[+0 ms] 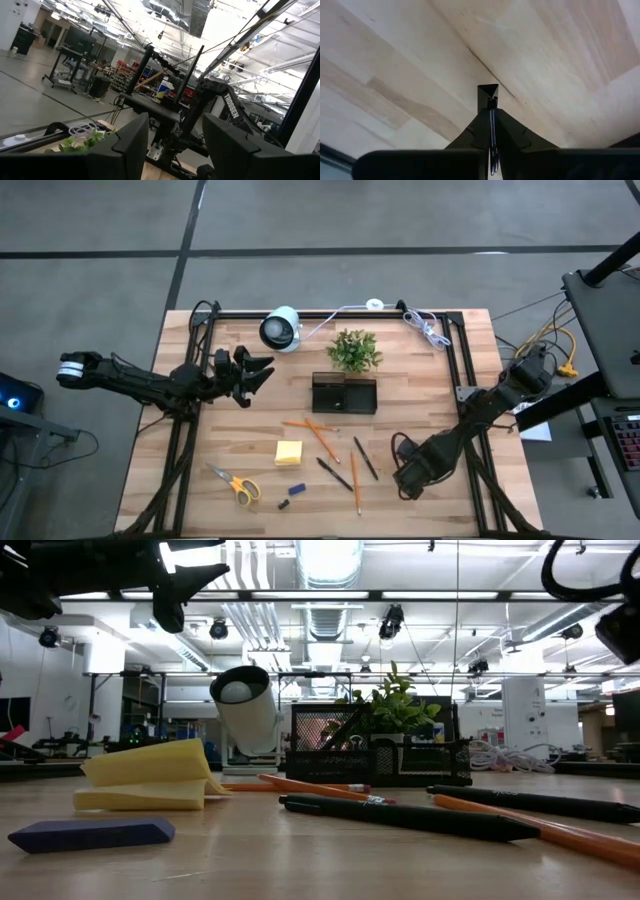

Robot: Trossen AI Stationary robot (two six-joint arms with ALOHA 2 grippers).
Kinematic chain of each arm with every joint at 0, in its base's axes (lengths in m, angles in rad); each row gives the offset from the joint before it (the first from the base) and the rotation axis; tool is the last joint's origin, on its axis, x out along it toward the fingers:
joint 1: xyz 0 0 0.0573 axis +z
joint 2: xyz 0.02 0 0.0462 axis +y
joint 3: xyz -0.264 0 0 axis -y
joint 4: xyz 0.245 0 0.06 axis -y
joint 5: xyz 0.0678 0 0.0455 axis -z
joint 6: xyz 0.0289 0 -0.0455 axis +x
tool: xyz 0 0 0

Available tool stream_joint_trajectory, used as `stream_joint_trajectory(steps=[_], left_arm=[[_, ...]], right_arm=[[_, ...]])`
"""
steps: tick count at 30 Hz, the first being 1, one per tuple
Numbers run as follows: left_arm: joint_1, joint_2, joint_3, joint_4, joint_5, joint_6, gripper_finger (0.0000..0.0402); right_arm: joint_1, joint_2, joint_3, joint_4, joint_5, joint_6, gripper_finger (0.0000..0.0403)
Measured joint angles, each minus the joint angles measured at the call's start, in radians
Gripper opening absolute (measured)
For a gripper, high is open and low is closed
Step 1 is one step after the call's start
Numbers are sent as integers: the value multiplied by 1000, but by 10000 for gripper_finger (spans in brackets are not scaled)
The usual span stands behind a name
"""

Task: Pick and place office supplies into organizer
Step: Put the right black binder clip into the black desk organizer

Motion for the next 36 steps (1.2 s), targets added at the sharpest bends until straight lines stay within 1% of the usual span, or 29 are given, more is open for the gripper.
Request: stream_joint_trajectory(steps=[5,14,20,24,29,36], left_arm=[[0,0,0,0,0,0,171],[0,0,0,0,0,0,171],[0,0,0,0,0,0,171],[0,0,0,0,0,0,171],[0,0,0,0,0,0,171],[0,0,0,2,-19,-1,171]], right_arm=[[-34,-36,1,5,23,-66,9],[-132,-95,2,56,121,-203,9],[-217,-100,2,101,129,-339,9],[-274,-98,2,149,144,-431,9],[-344,-98,2,241,207,-541,9],[-443,-90,2,425,209,-694,9]])
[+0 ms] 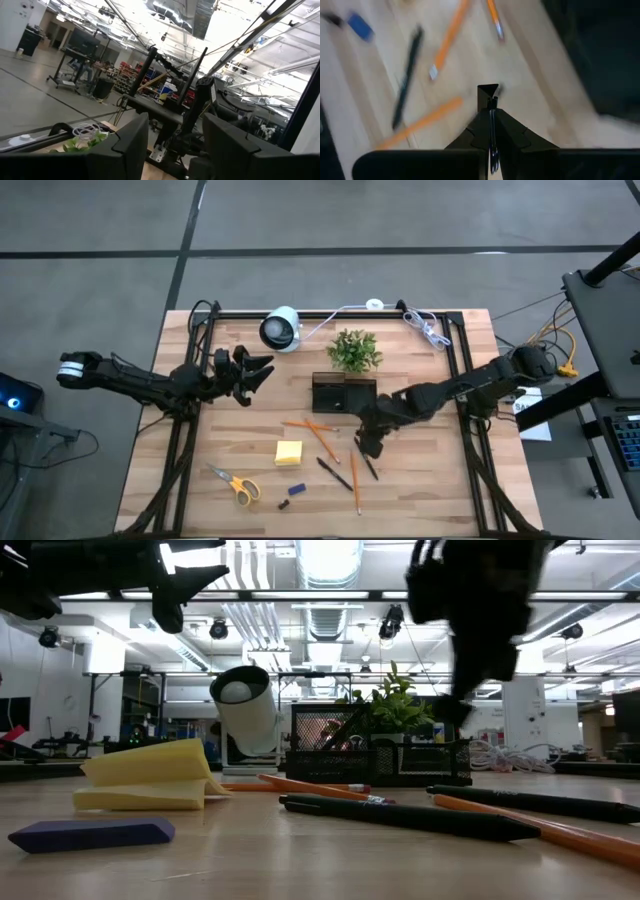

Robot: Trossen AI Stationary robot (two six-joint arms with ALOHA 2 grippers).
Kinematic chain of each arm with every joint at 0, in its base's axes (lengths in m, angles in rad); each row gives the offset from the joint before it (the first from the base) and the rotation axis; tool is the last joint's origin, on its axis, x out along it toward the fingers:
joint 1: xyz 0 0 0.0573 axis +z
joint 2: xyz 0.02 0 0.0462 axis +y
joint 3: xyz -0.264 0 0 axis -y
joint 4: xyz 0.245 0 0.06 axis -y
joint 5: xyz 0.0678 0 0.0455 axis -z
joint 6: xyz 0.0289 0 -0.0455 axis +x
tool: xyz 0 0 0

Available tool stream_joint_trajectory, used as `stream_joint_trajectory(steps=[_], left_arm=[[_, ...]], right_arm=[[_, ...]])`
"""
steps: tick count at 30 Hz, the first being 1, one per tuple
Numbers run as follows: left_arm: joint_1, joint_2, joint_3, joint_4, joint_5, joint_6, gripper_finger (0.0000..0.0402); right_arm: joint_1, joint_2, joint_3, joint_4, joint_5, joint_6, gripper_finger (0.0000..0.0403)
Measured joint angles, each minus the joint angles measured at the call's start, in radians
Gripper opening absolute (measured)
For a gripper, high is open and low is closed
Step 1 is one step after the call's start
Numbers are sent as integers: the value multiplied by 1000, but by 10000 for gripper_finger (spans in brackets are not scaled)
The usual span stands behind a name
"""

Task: Pick and place office supplies into organizer
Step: Put the right black binder clip into the black desk organizer

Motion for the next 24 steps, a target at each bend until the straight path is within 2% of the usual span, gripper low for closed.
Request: stream_joint_trajectory(steps=[10,24], left_arm=[[0,0,0,-1,0,-1,171],[0,0,0,1,1,-2,171]], right_arm=[[-127,13,0,301,-2,-150,8],[-238,42,4,506,-2,-230,8]])
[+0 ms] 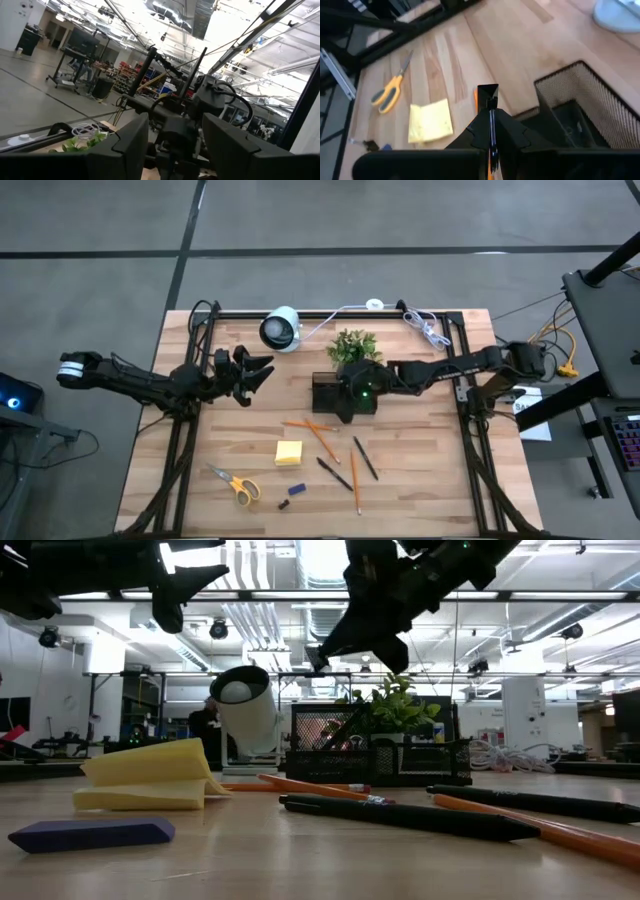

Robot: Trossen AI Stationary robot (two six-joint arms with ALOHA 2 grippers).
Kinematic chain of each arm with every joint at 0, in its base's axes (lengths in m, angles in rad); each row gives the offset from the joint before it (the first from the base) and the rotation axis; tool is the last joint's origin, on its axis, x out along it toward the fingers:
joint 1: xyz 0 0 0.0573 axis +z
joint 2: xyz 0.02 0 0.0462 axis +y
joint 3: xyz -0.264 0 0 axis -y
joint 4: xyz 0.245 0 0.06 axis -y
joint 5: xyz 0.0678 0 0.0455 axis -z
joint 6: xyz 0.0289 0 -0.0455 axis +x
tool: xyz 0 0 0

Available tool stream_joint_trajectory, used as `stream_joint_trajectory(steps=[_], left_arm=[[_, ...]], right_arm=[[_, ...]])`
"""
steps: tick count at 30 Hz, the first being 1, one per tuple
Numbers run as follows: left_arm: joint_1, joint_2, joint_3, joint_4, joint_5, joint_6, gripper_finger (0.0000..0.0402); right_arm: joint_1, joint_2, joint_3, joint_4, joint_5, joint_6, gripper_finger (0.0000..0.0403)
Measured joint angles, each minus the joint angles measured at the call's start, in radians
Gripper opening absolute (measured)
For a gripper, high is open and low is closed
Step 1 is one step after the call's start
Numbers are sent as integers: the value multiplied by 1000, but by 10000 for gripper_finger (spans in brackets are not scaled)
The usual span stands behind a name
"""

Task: Pick and place office supplies into organizer
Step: Put the right black binder clip into the black desk organizer

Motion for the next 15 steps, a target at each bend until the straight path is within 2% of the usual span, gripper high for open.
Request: stream_joint_trajectory(steps=[4,8,15], left_arm=[[0,0,0,3,0,0,171],[0,0,0,5,-1,1,171],[0,0,0,5,-1,0,171]], right_arm=[[-19,18,57,-63,0,-23,8],[-19,62,173,-134,0,-112,8],[-48,172,382,-400,-2,-218,8]])
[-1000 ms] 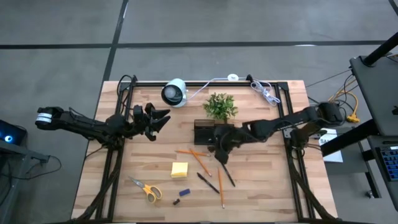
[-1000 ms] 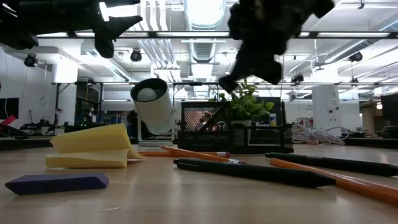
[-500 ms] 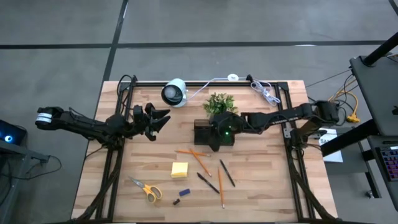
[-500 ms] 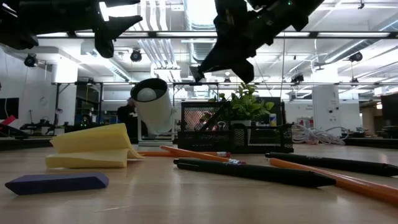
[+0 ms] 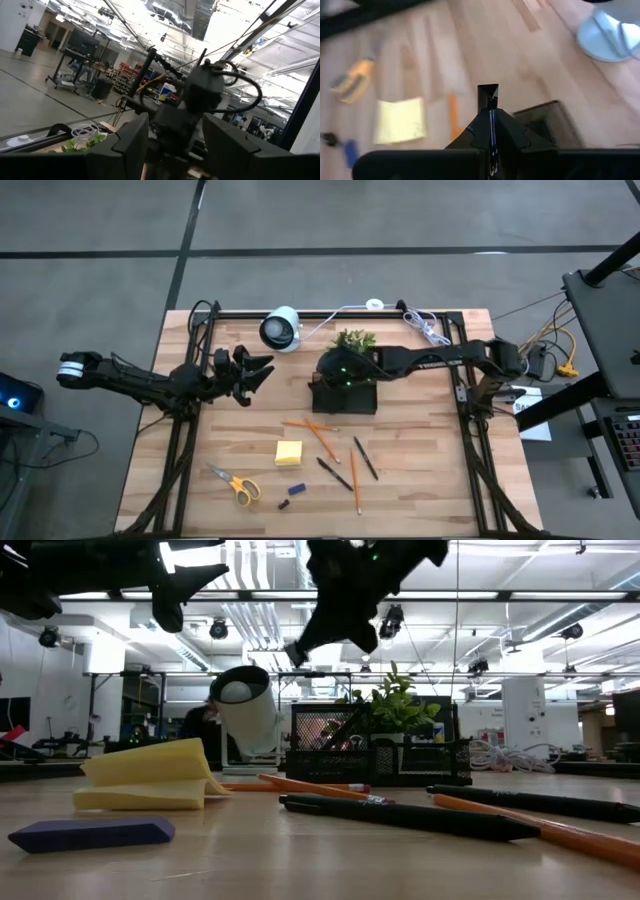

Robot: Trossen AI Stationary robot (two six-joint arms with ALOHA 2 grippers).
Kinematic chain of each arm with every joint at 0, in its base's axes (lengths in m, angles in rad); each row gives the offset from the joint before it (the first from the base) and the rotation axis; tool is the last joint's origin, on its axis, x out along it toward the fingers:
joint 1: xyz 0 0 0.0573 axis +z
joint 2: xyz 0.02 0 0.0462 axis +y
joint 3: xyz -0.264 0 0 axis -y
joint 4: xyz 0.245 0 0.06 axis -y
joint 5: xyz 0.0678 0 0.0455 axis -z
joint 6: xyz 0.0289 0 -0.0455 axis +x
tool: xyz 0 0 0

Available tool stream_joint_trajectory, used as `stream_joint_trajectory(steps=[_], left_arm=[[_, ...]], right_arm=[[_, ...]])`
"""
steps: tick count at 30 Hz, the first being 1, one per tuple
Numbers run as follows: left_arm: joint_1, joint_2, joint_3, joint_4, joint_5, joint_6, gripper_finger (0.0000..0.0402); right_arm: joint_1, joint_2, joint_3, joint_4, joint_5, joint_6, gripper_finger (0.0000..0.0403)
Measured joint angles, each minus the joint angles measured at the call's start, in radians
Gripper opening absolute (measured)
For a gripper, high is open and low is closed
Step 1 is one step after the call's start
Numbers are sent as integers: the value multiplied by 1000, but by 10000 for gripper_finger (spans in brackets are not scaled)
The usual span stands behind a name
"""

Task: Pick and place office supplies into organizer
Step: Put the right black binder clip into the black desk organizer

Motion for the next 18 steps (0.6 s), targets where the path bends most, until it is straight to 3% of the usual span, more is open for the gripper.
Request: stream_joint_trajectory(steps=[7,18], left_arm=[[0,0,0,0,0,0,171],[0,0,0,0,0,1,171]], right_arm=[[-1,80,91,-183,-5,-125,8],[5,125,68,-194,-27,-238,8]])
